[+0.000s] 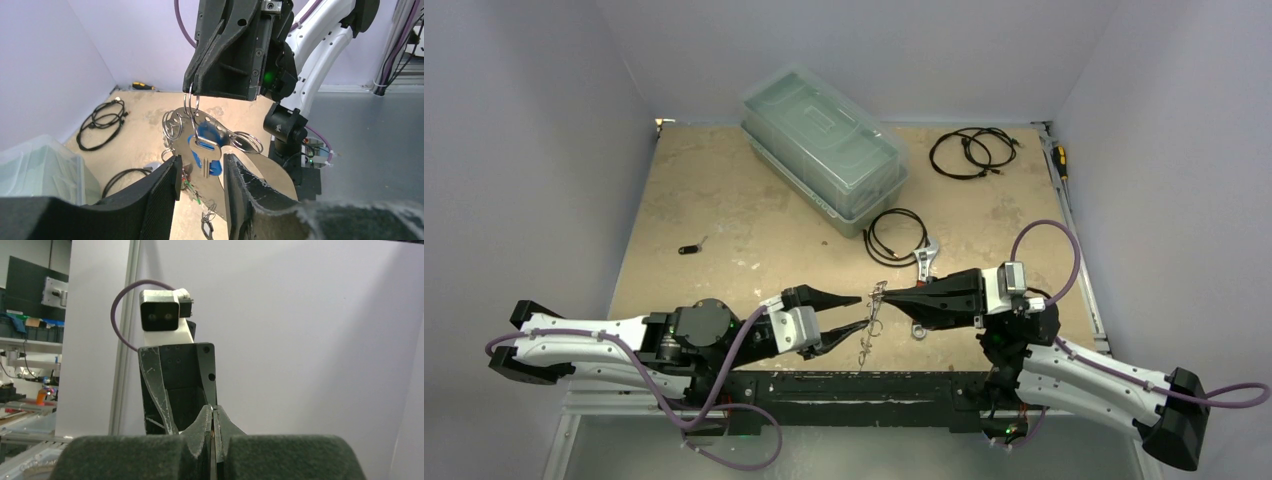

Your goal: Put the keys on the keyring

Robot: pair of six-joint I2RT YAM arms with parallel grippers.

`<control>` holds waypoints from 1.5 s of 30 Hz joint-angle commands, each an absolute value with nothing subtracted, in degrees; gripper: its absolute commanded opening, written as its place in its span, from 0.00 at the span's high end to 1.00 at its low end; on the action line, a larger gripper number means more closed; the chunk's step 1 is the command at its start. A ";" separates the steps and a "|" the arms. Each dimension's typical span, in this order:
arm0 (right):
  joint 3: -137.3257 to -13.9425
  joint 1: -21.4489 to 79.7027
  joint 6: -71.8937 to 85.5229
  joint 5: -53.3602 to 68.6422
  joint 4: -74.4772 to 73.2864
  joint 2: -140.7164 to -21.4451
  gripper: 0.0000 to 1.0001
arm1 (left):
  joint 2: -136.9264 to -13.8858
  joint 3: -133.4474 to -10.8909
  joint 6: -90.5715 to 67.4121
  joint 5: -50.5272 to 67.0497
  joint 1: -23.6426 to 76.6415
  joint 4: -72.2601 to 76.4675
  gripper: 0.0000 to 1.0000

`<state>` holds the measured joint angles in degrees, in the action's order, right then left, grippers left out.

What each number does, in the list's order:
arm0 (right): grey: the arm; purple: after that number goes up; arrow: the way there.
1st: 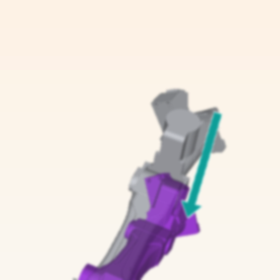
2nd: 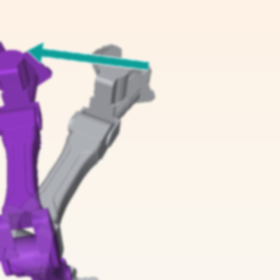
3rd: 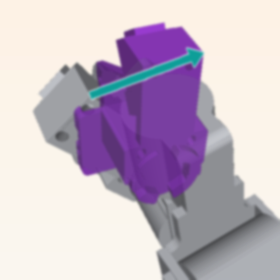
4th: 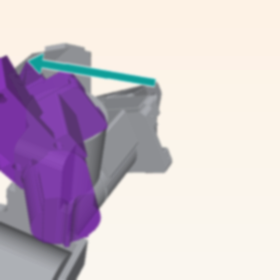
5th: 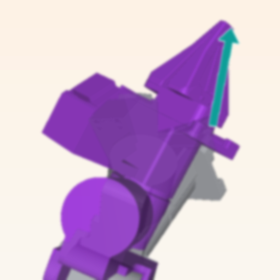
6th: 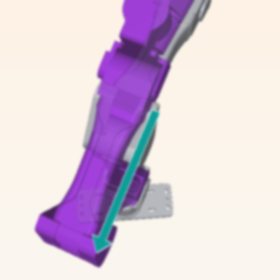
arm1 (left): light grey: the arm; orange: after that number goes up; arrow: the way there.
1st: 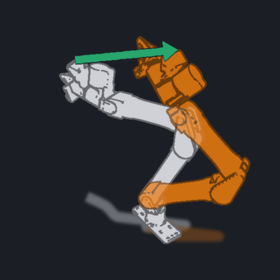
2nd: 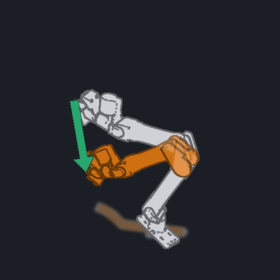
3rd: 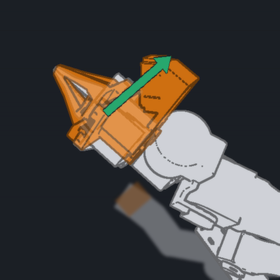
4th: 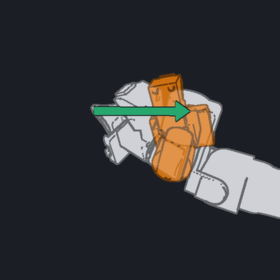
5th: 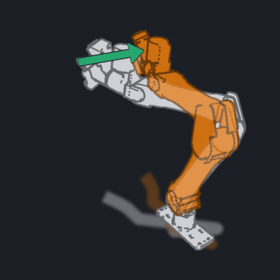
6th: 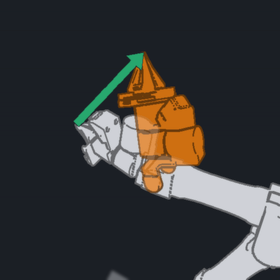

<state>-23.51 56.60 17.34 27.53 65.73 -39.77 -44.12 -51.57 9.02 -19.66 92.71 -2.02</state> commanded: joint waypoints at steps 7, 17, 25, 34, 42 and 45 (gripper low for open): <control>-24.04 56.60 21.09 26.92 75.39 -40.17 1.00 | -42.66 -49.91 12.94 -19.96 92.81 8.02 0.67; -23.90 56.60 22.05 27.07 77.14 -42.33 1.00 | -42.63 -49.80 13.01 -18.04 92.81 9.59 0.62; -24.13 56.60 22.32 26.99 77.30 -43.06 1.00 | -43.45 -49.30 12.37 -18.01 92.81 11.61 0.65; -24.26 56.60 22.85 27.55 77.76 -43.80 1.00 | -45.26 -49.37 11.90 -18.90 92.81 13.31 0.71; -24.35 56.60 23.13 28.46 77.52 -43.52 1.00 | -46.07 -49.45 11.60 -20.58 92.81 13.72 0.73; -24.35 56.65 23.12 28.64 77.49 -43.57 1.00 | -46.15 -49.49 11.57 -20.88 92.81 13.84 0.76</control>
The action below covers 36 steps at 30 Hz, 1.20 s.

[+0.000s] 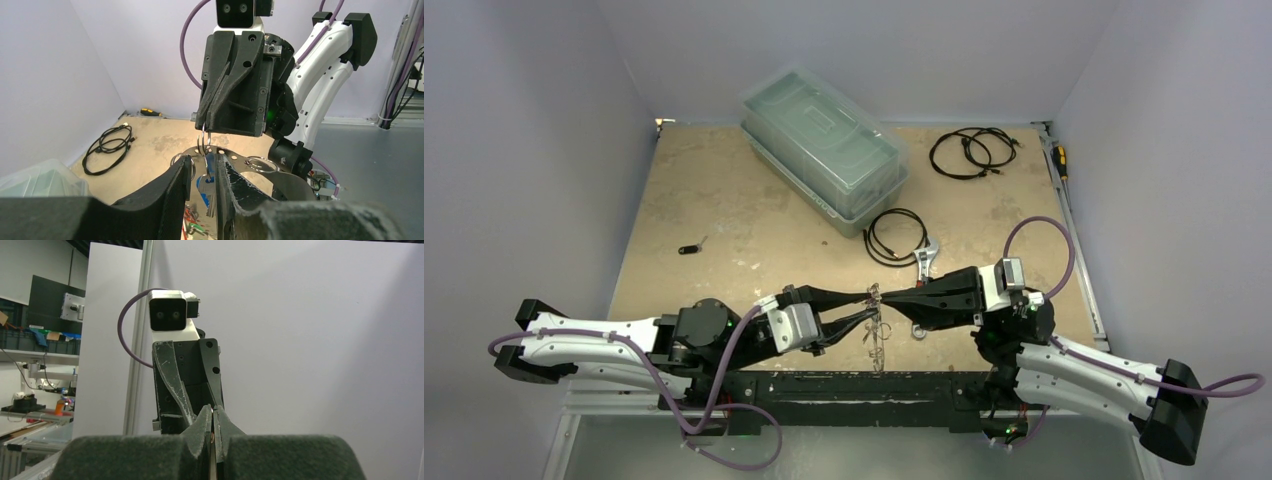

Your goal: Put the keys on the keyring

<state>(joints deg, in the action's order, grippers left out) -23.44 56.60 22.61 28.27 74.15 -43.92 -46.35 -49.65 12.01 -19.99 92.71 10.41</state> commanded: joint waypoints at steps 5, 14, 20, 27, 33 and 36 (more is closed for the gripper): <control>-24.35 56.61 23.28 28.87 77.61 -43.83 1.00 | -46.42 -49.44 11.83 -21.45 92.81 14.36 0.77; -24.35 56.65 23.20 29.33 77.19 -43.66 1.00 | -47.81 -49.58 12.29 -22.52 92.81 14.81 0.84; -24.20 56.60 23.44 30.25 77.72 -44.01 1.00 | -48.67 -49.52 12.74 -23.60 92.81 15.79 0.96; -23.96 56.56 23.33 30.32 75.39 -43.40 1.00 | -47.40 -49.09 13.33 -25.48 92.81 16.27 1.00; -32.86 56.60 9.24 29.14 45.70 -39.76 0.53 | -44.47 -49.52 12.67 -27.72 92.81 12.19 1.00; -36.04 56.60 4.36 26.14 35.94 -37.77 0.41 | -43.98 -50.72 12.02 -28.02 92.81 8.11 1.00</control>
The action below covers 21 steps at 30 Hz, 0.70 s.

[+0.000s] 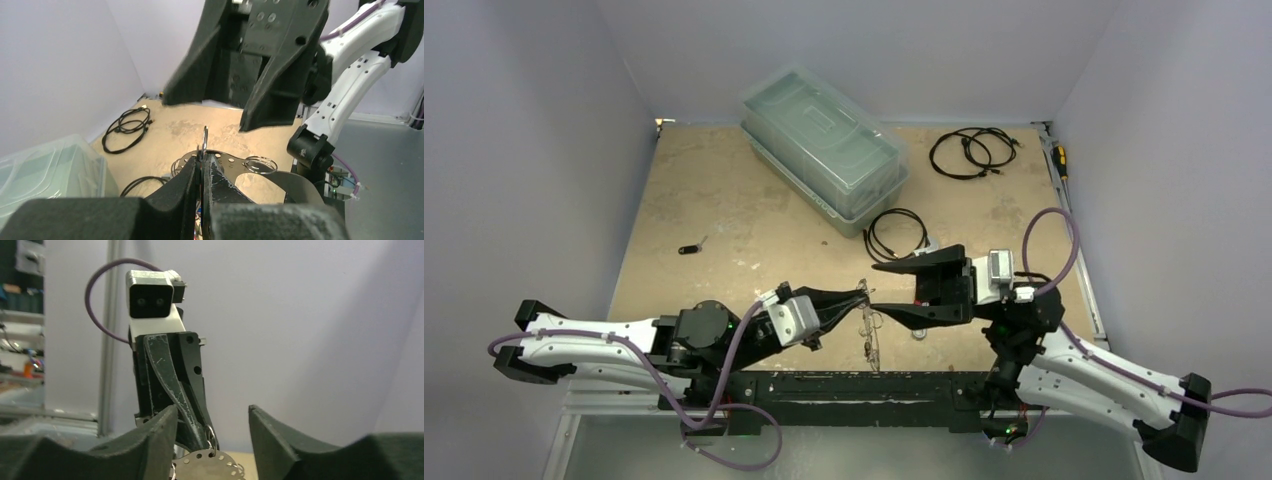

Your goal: Put the keys on the keyring

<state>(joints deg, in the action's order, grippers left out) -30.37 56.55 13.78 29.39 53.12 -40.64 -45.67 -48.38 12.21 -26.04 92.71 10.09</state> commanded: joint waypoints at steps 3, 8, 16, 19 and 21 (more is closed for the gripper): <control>-39.85 56.56 -1.47 24.55 26.59 -37.14 0.37 | -43.69 -51.74 11.42 -28.50 92.81 4.04 1.00; -49.33 56.60 -9.98 22.00 5.17 -41.60 0.28 | -43.33 -53.22 10.71 -30.03 92.81 -4.07 1.00; -57.78 56.65 -14.30 25.75 -8.65 -46.78 0.21 | -44.02 -59.07 8.07 -31.53 92.81 -19.53 1.00; -59.19 57.05 -14.96 27.50 -11.47 -47.63 0.22 | -43.09 -60.00 5.71 -31.39 92.81 -24.09 1.00; -60.12 57.36 -15.31 28.87 -12.96 -48.60 0.26 | -42.30 -60.43 4.23 -31.53 92.81 -26.85 1.00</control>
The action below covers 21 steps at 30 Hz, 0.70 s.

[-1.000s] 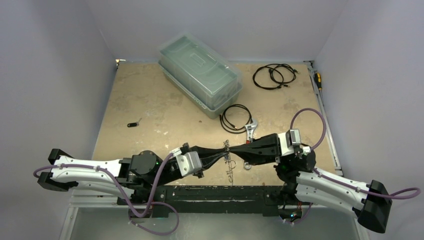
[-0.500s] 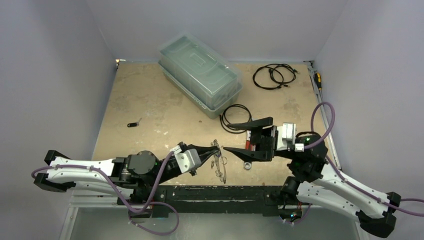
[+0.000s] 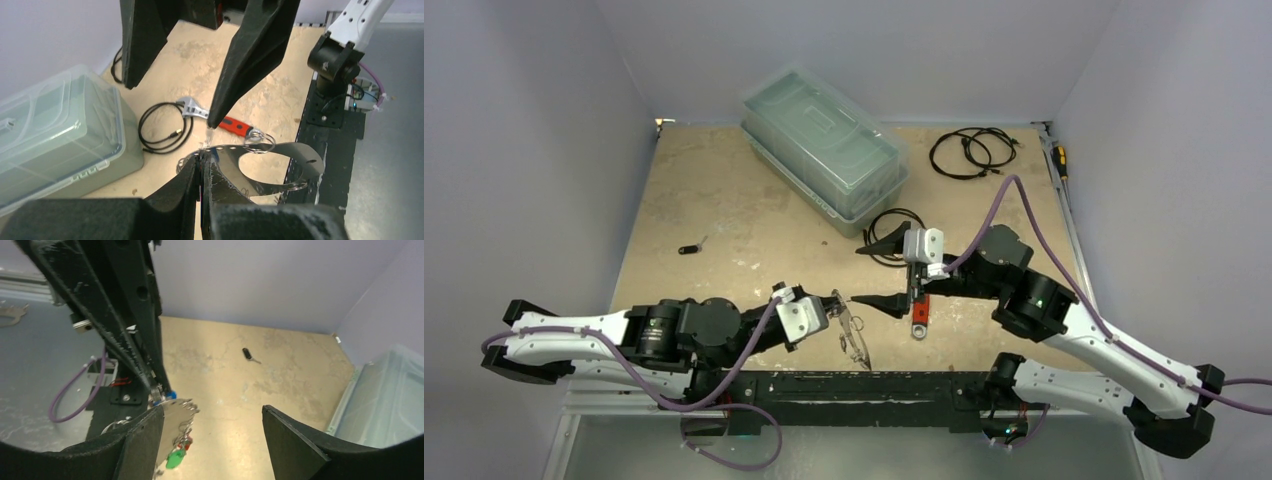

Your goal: Put the keys on the keyring

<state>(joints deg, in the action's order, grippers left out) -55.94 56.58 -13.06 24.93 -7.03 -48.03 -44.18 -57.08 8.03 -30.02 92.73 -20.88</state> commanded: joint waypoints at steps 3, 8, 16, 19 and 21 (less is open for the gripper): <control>-62.30 57.55 -15.93 29.46 -15.39 -50.85 0.31 | -41.05 -60.12 3.02 -31.30 92.81 -29.65 1.00; -64.66 57.95 -16.07 31.82 -18.19 -53.43 0.37 | -40.71 -59.02 1.77 -32.29 92.81 -31.81 1.00; -67.47 61.94 -16.52 28.91 -21.89 -58.60 0.45 | -41.18 -57.15 0.88 -31.38 92.81 -30.97 1.00; -68.17 63.56 -17.27 26.41 -23.14 -61.12 0.45 | -42.33 -57.75 0.91 -31.45 92.81 -31.06 1.00; -68.35 64.16 -17.40 26.00 -22.99 -62.04 0.45 | -43.14 -58.28 0.92 -31.31 92.81 -31.54 1.00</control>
<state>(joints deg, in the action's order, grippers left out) -65.82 62.96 -16.25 28.95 -21.12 -60.49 -42.13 -57.25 2.02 -30.87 92.71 -33.19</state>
